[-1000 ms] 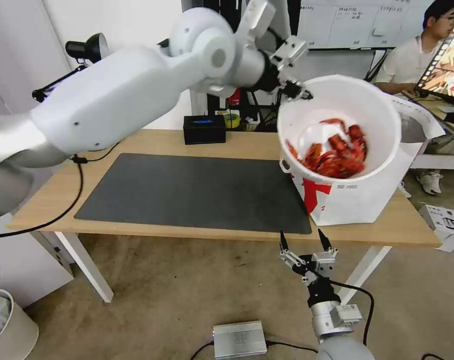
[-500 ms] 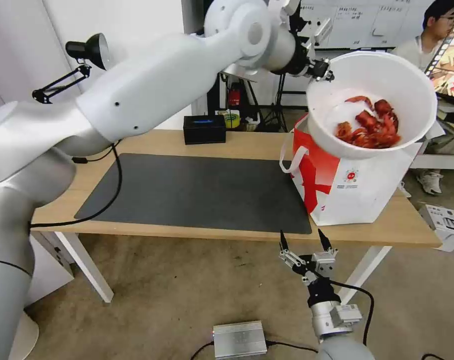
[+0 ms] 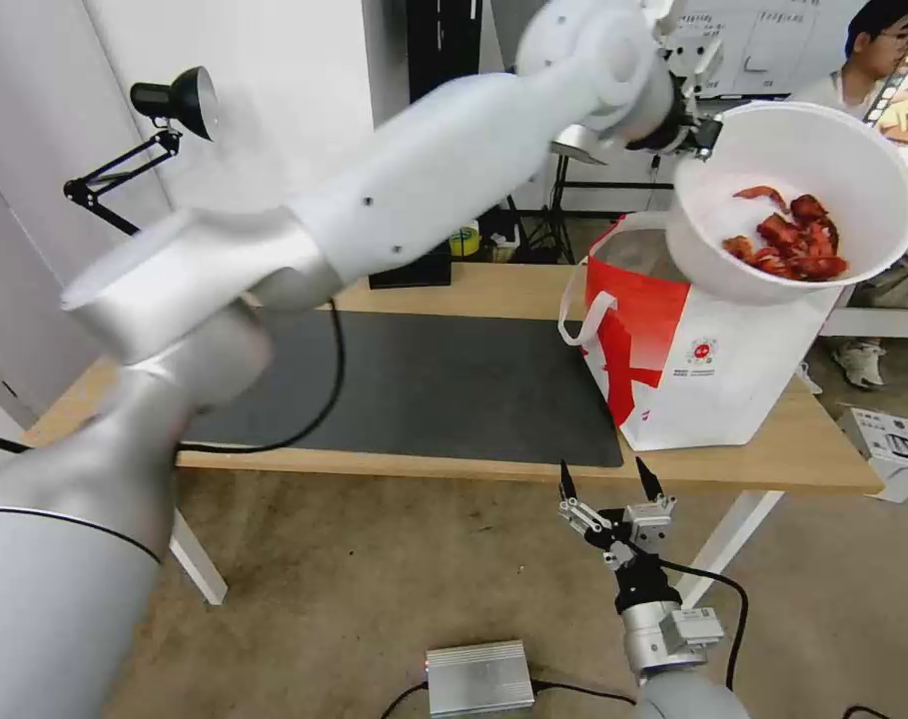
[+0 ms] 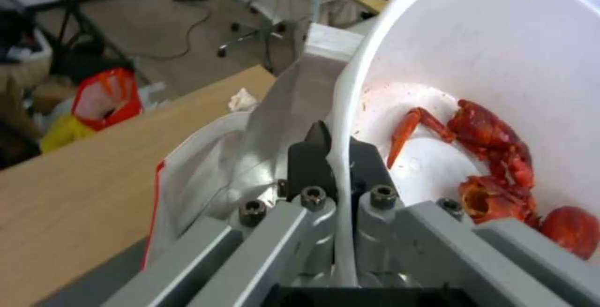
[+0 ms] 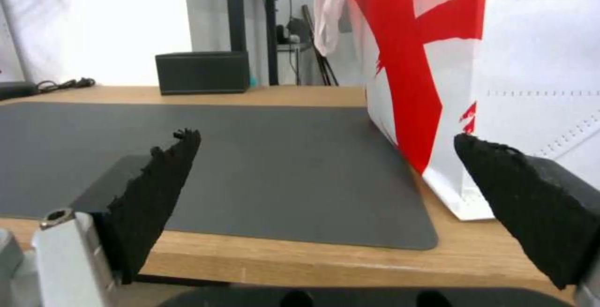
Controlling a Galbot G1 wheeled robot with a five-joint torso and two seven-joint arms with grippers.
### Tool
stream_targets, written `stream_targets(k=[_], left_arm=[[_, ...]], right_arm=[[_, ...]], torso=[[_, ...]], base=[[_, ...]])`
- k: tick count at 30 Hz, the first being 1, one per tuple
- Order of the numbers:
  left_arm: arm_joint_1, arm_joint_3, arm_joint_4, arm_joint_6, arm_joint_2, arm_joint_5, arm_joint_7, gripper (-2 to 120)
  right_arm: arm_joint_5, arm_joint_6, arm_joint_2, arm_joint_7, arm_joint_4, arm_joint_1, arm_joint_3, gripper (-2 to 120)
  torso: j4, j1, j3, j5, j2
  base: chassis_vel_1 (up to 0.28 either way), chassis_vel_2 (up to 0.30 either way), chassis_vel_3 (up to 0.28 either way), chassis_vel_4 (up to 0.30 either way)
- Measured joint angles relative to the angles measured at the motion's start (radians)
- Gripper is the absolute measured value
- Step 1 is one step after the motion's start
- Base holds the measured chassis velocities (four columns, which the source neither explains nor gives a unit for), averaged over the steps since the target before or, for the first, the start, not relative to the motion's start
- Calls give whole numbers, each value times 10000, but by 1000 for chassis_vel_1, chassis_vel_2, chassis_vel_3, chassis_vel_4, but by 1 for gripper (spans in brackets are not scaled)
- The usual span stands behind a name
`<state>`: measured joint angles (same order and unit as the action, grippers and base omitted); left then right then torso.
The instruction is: Pick up the trash from the table and place it into the takeout bag.
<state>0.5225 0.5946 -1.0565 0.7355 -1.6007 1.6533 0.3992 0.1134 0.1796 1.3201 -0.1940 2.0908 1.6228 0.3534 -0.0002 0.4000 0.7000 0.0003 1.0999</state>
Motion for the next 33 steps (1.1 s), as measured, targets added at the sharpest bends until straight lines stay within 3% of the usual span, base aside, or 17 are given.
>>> stream_targets(k=[9,33], left_arm=[[-290,-320,36,0,11,470,877,0],[-121,-520,28,-9,31,307,671,0]], right_arm=[[0,0,0,0,0,0,0,100],[0,0,0,0,0,0,0,100]], torso=[[3,0,0,-3,0],[3,-1,0,-3,1]], base=[[0,0,0,0],[0,0,0,0]])
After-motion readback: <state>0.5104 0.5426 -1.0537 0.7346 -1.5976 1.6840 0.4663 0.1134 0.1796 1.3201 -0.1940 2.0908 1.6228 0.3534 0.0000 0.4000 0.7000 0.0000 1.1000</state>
